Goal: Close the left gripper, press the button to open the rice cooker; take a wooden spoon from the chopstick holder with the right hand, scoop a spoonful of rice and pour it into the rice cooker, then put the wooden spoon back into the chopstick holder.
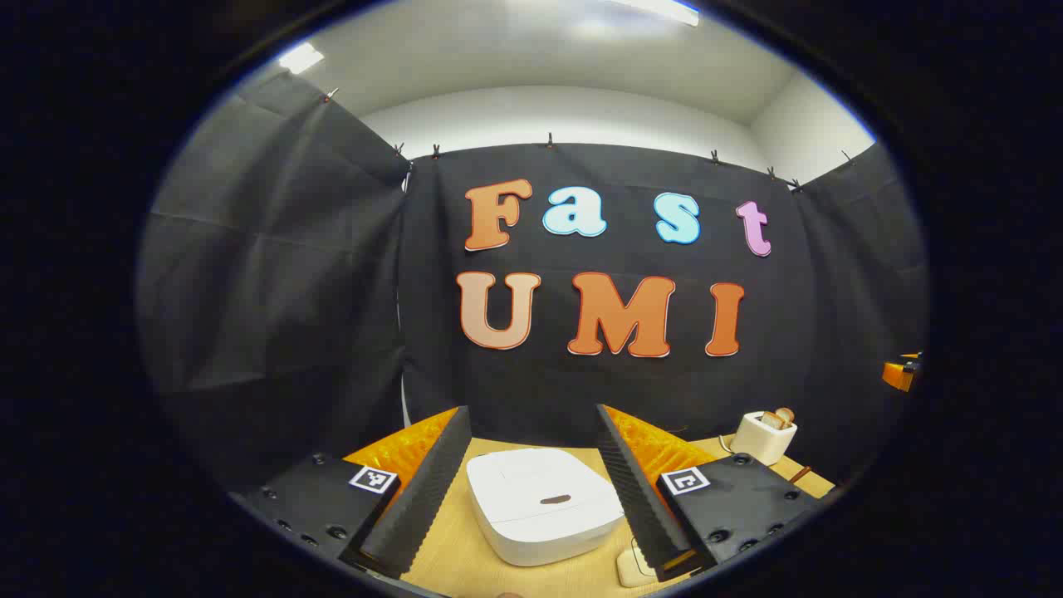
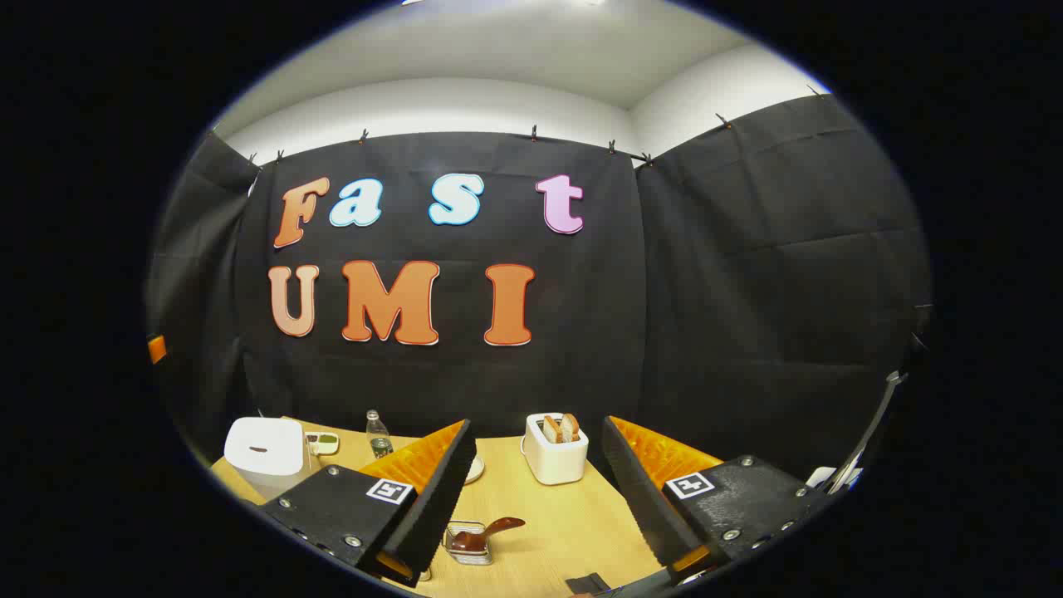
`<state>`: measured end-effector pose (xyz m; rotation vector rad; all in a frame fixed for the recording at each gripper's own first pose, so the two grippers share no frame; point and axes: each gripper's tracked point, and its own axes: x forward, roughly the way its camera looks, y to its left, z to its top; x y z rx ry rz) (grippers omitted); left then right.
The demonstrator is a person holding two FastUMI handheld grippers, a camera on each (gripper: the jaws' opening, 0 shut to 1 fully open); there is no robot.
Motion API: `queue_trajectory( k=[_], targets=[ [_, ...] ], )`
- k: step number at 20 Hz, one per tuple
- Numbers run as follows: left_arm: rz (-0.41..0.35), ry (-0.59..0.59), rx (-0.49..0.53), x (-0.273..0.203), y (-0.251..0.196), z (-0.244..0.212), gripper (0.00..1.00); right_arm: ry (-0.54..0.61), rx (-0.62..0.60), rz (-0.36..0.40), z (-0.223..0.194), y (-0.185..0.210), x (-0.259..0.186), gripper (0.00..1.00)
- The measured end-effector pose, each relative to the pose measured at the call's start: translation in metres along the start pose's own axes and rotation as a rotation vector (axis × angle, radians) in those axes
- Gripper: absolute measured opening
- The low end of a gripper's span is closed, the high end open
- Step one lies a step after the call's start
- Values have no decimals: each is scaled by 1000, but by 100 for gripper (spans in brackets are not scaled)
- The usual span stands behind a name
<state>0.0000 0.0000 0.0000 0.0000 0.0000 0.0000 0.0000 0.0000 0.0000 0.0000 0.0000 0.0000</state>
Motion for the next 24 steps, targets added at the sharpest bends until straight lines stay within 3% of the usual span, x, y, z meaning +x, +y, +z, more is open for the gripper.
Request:
queue_trajectory(
  k=[7, 8, 9, 19, 20, 24],
  targets=[
    [-8, 4, 4, 8, -6, 1, 100, 4, -3, -17, -3, -6, 3, 95],
    [-11, 4, 3, 10, -7, 1, 100, 5, 1, -18, -4, -6, 4, 100],
    [-11, 4, 2, 11, -7, 1, 100, 7, 3, -21, -5, -6, 4, 95],
    [-1, 9, 7, 18, -6, 2, 100, 10, 3, -18, -8, -2, 11, 95],
    [-1, 11, 9, 19, -5, 2, 100, 10, 3, -21, -8, -4, 11, 100],
    [-10, 24, 12, 21, -8, -3, 100, 11, 8, -28, -8, -5, 12, 95]
  ],
)
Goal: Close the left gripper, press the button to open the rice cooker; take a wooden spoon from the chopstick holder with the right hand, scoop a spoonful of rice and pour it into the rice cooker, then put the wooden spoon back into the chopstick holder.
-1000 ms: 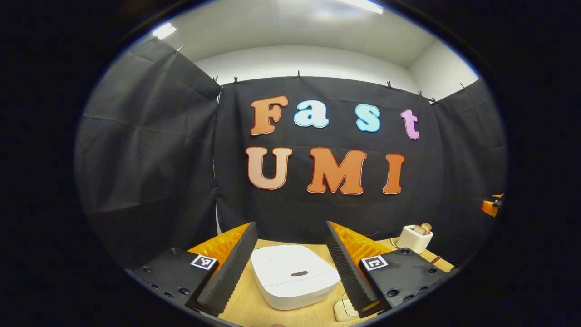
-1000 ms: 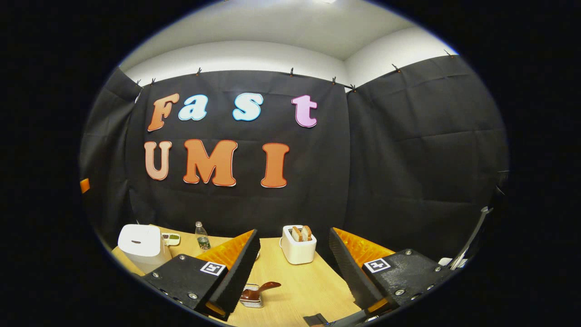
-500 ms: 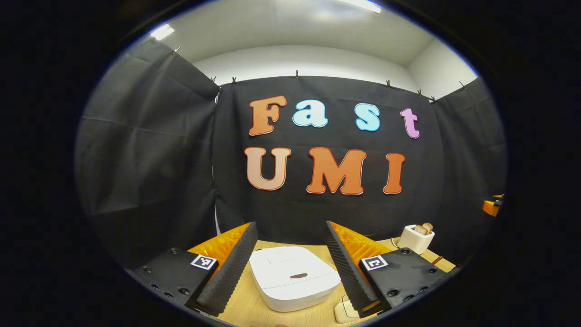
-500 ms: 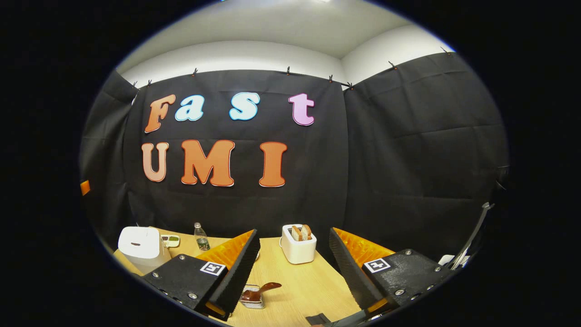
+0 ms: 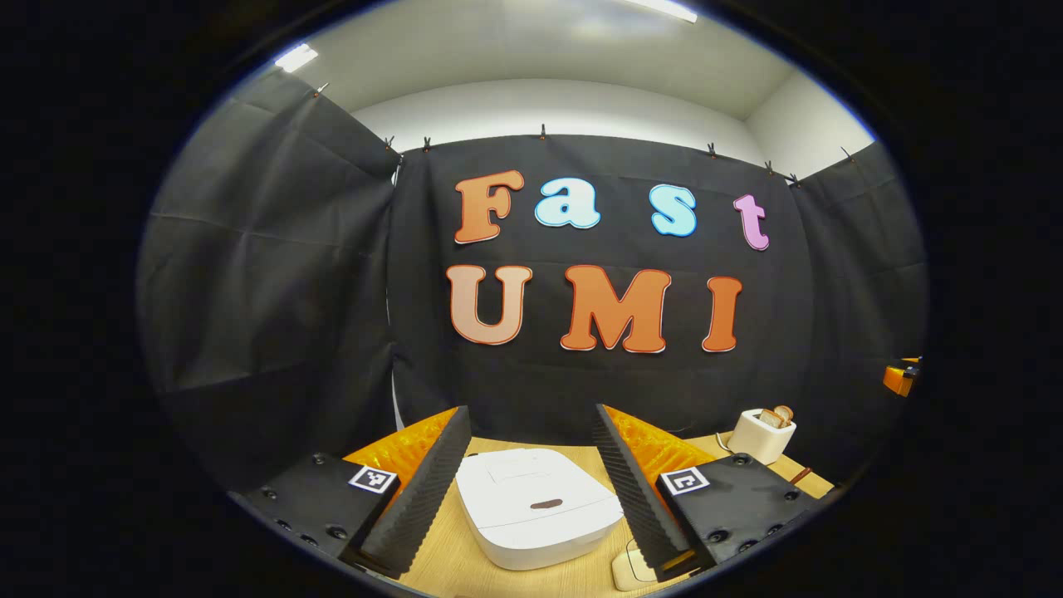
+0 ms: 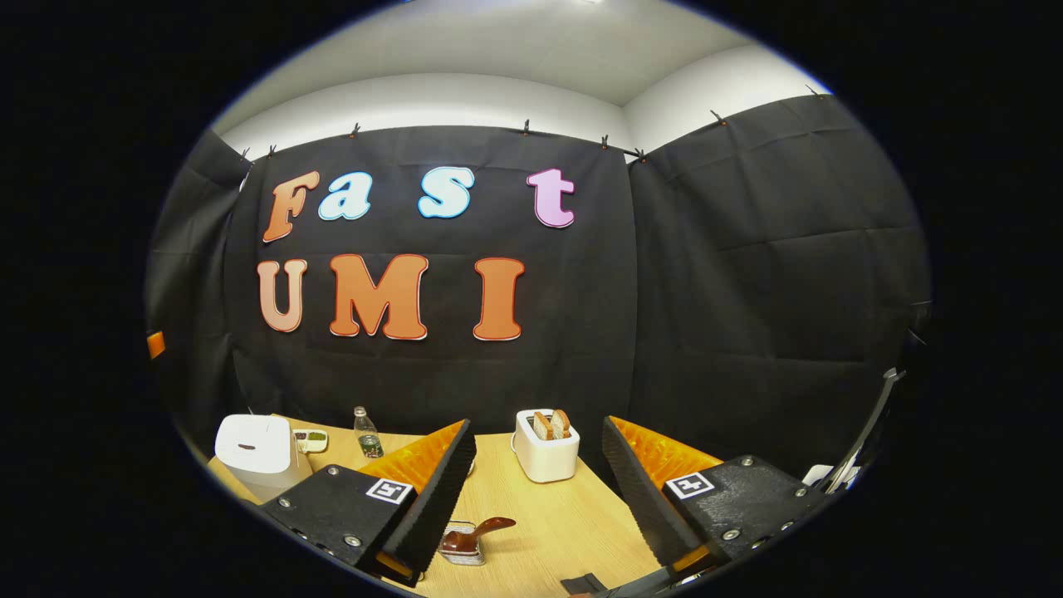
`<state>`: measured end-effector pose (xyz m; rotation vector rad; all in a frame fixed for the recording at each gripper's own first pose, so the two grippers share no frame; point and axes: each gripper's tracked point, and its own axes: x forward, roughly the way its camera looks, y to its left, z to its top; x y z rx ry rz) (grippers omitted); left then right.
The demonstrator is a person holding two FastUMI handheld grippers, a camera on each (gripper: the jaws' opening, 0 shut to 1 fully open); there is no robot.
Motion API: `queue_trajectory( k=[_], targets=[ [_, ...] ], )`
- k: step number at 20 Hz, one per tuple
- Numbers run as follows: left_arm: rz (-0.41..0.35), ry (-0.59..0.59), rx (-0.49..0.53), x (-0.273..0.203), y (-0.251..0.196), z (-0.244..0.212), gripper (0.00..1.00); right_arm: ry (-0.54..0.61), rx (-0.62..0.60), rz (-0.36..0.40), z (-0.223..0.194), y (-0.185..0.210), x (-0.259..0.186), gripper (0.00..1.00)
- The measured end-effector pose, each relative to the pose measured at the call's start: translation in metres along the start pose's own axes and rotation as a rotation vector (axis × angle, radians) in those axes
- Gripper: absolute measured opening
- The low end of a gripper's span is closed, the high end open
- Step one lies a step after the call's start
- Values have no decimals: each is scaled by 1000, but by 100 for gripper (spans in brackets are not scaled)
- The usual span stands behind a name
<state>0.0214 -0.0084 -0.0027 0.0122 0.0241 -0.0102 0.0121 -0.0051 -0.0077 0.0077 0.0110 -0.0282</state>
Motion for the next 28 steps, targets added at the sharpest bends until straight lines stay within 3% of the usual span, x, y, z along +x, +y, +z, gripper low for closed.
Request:
queue_trajectory(
  k=[3, 4, 5, 6, 7, 8, 9, 11, 12, 14, 16, 17, 18, 19, 20, 25, 28],
  targets=[
    [13, -4, 29, 1, 2, 2, 73, 0, -2, -4, 0, -1, 1, 95],
    [1, -2, 35, 5, -3, 1, 65, 1, -2, -5, -1, -1, 2, 100],
    [1, -3, 41, 4, -3, 0, 62, 3, -2, -2, -1, 0, 2, 95],
    [14, 0, 53, 2, -3, 3, 53, 1, -3, 4, -1, 2, 1, 95],
    [39, -7, 65, 2, 2, 2, 34, 0, -6, 6, -1, 3, 1, 100],
    [36, -10, 67, 3, 3, 4, 29, 0, -11, 7, -2, 2, 2, 95],
    [28, -1, 63, 8, -2, -1, 14, 2, -17, 6, -2, 2, 2, 95],
    [4, 27, 38, 11, -8, -10, 12, 10, -23, 6, -5, 3, 3, 95],
    [5, 37, 32, 13, -8, -15, 12, 11, -22, 5, -6, 2, 2, 100],
    [52, 29, 41, 9, 0, -17, 9, 7, -18, 4, -4, 1, 2, 100],
    [-8, 29, -16, 22, -10, -21, 5, 0, -17, 1, -1, 0, 1, 95],
    [-37, 48, -40, 28, -16, -30, 5, -2, -17, -2, -1, -1, 1, 100],
    [-46, 61, -51, 34, -17, -34, 5, -2, -16, -3, 0, -1, 1, 95],
    [-53, 71, -56, 42, -17, -39, 5, -1, -15, -2, 0, 0, 1, 100],
    [-56, 84, -60, 49, -17, -43, 5, 1, -15, -2, -2, 0, 1, 95],
    [-88, 182, -60, 85, -22, -86, 3, 16, -44, -15, -6, -4, -1, 95],
    [-103, 243, -58, 106, -24, -113, 5, 24, -55, -34, -7, -10, -3, 100]
  ],
)
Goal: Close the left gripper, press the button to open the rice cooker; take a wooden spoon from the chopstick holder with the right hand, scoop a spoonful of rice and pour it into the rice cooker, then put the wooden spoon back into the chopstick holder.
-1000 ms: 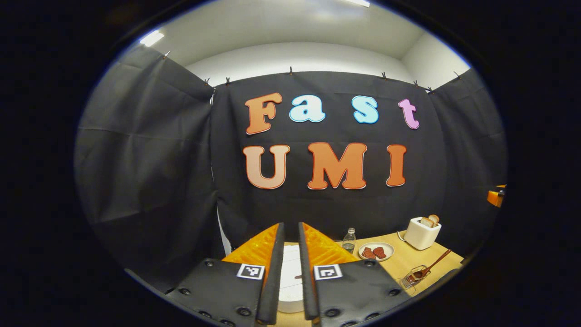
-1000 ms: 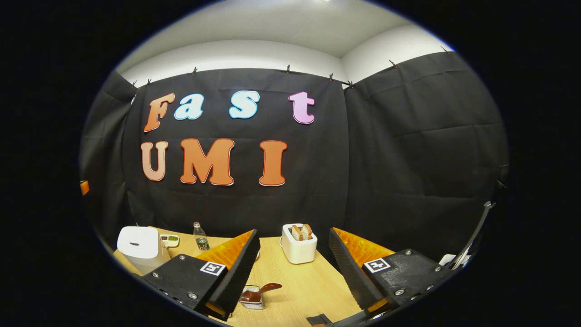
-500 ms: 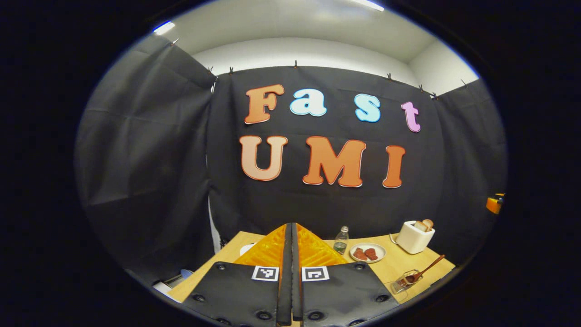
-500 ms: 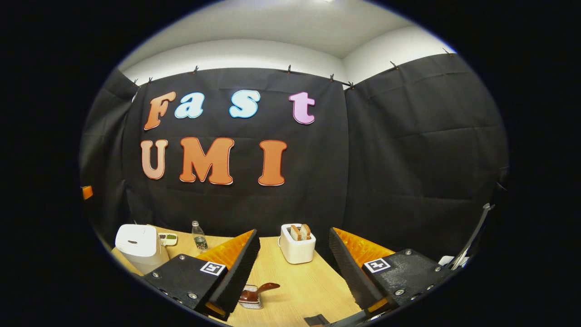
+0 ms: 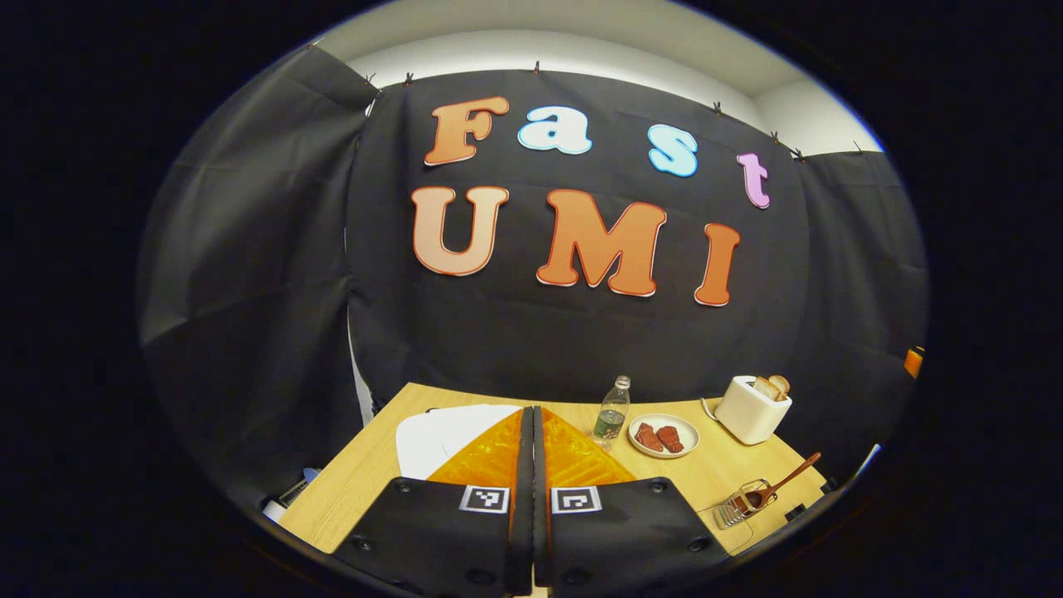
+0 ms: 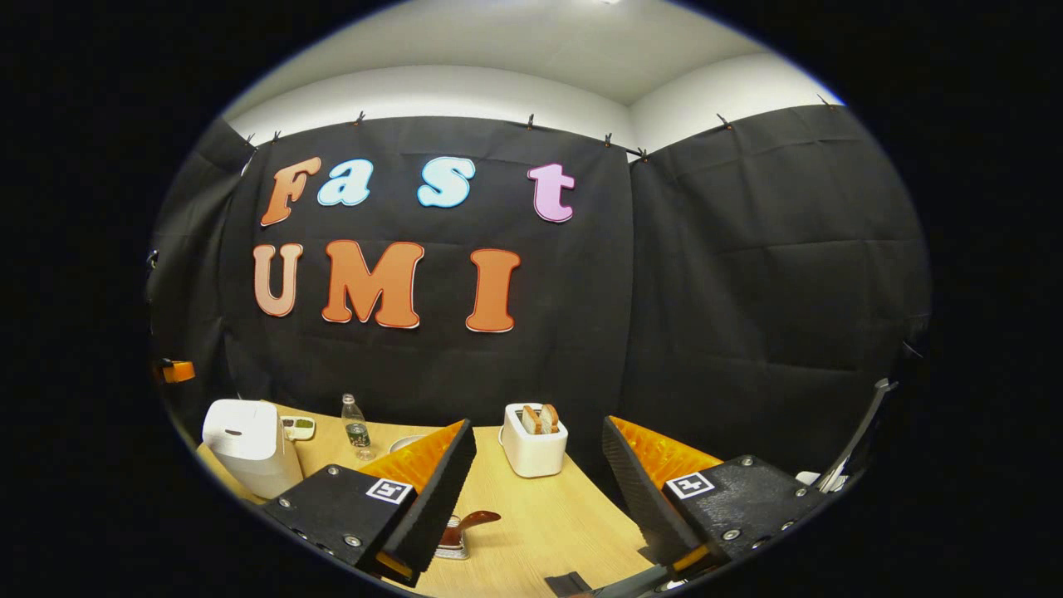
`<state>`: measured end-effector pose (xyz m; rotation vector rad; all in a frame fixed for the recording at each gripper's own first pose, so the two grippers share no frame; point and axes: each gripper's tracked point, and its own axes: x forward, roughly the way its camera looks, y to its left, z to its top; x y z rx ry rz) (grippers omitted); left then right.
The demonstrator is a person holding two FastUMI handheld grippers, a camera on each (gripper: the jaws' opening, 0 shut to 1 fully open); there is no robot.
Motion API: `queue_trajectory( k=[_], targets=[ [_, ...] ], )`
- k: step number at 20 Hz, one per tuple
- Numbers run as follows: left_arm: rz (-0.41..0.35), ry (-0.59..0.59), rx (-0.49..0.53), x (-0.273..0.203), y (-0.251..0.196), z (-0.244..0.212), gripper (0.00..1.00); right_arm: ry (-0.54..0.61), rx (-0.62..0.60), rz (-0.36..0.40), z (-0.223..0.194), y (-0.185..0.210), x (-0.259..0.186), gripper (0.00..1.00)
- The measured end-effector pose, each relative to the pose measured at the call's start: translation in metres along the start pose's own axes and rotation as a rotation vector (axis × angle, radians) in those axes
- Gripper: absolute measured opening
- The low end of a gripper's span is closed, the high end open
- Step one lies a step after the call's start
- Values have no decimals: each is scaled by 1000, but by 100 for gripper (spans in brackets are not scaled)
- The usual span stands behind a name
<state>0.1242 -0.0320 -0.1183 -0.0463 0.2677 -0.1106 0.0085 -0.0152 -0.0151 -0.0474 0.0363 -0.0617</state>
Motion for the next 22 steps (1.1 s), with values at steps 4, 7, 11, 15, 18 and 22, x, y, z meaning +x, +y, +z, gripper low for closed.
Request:
queue_trajectory(
  k=[4, 7, 11, 15, 18, 22],
  targets=[
    [-20, 85, -7, 29, -3, -33, 5, 14, -18, -32, -4, -10, -1, 100],
    [-44, 148, -23, 45, -9, -60, 5, 29, -17, -53, -8, -17, -3, 95],
    [-37, 209, -22, 59, -6, -85, 5, 50, -25, -80, -16, -28, -5, 95],
    [-24, 258, -22, 64, 1, -106, 5, 62, -18, -94, -19, -31, -4, 95],
    [-17, 296, -32, 66, 6, -120, 5, 68, -16, -92, -22, -29, -4, 95],
    [-15, 311, -54, 68, 4, -130, 5, 75, -20, -86, -24, -25, -3, 95]
  ],
)
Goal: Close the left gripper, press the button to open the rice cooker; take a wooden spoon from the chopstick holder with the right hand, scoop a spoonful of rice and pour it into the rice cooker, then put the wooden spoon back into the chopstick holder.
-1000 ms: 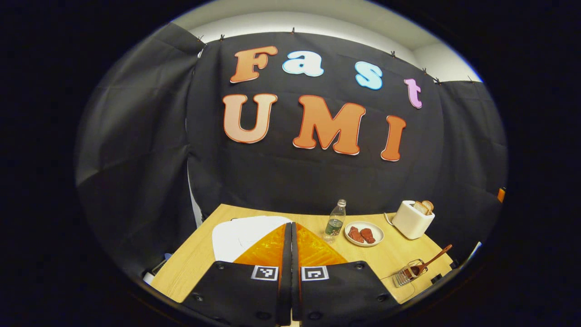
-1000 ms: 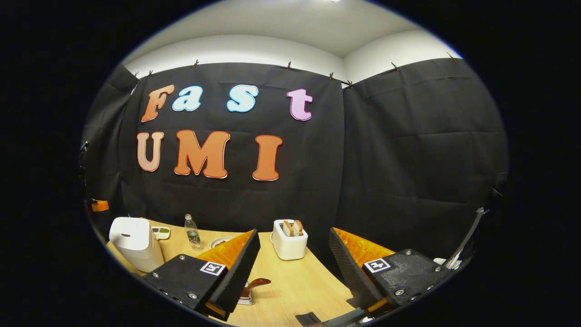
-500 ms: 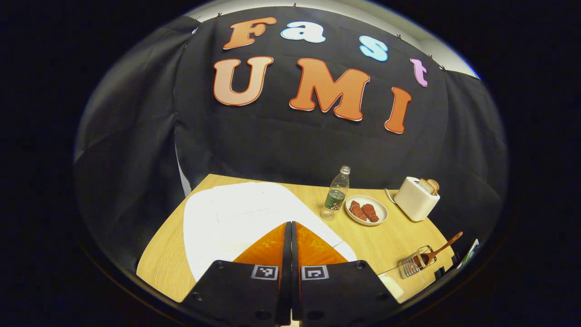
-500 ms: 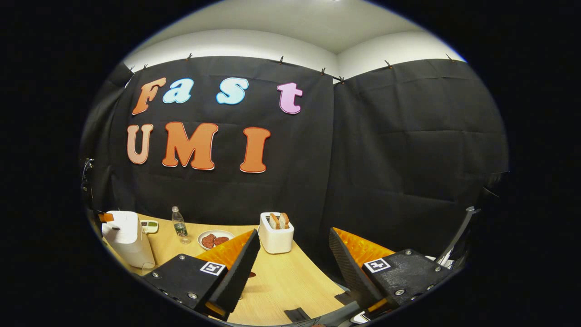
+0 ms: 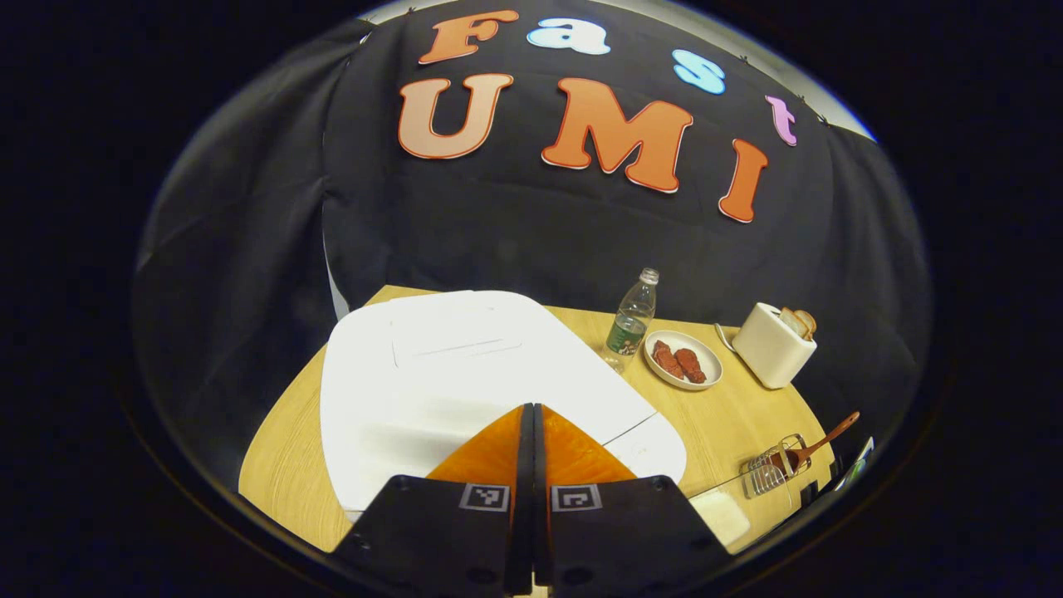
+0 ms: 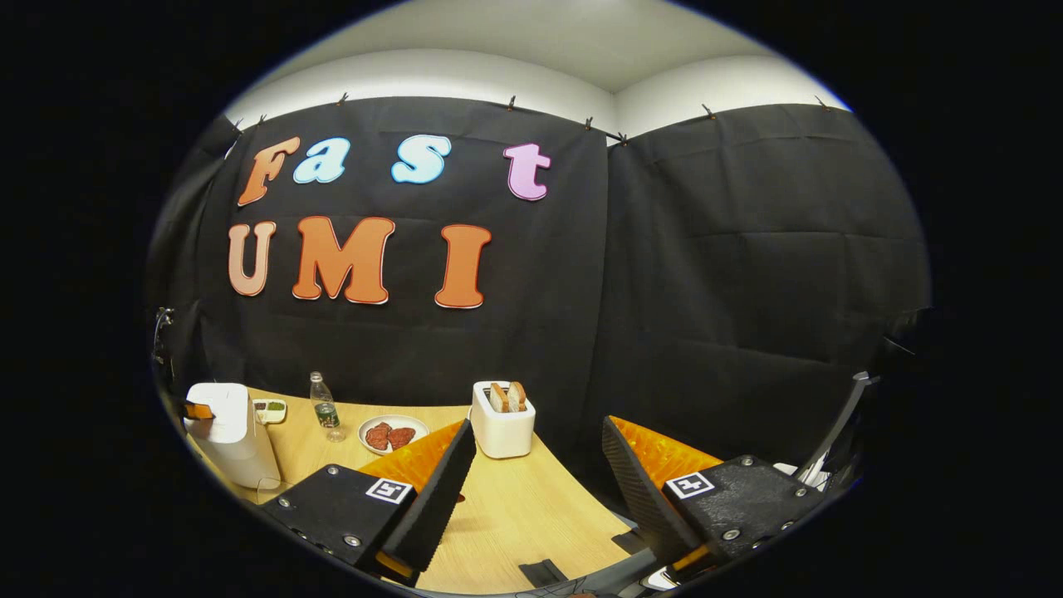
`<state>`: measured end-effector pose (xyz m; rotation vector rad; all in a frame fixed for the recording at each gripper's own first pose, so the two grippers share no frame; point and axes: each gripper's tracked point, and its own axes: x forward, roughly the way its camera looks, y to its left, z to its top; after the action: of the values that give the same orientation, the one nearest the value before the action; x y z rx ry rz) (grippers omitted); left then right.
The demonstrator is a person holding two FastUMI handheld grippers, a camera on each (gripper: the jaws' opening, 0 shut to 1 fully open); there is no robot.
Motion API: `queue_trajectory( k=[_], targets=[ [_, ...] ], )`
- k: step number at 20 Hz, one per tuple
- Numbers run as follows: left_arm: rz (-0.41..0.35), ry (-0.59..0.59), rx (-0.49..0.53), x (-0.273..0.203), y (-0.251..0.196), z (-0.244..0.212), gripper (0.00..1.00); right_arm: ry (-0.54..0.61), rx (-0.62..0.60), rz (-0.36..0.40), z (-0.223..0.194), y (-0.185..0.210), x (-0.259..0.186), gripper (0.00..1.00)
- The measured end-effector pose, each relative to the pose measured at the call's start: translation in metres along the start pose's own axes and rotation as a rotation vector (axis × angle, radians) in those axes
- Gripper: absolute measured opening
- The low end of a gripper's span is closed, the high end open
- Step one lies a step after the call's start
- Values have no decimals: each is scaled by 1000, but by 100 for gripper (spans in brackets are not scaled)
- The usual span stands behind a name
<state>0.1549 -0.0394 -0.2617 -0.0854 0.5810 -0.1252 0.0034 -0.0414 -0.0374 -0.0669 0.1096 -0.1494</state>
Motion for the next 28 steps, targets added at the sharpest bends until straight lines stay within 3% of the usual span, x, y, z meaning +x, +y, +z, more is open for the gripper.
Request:
queue_trajectory(
  k=[6, 12, 17, 21, 24, 28],
  targets=[
    [9, -23, -38, -12, 1, 7, 5, 1, 37, 18, -4, 5, -2, 96],
    [21, -260, 6, -84, -10, 109, 5, 4, 90, 63, -14, 17, 0, 95],
    [39, -360, 28, -130, -11, 138, 5, 12, 130, 127, -29, 42, 11, 95],
    [49, -397, 42, -155, -10, 142, 5, 34, 173, 188, -59, 68, 32, 95],
    [132, -421, 87, -172, 13, 144, 5, 69, 198, 218, -87, 81, 53, 96],
    [165, -465, 38, -200, 26, 147, 6, 173, 252, 248, -132, 98, 76, 95]
  ],
)
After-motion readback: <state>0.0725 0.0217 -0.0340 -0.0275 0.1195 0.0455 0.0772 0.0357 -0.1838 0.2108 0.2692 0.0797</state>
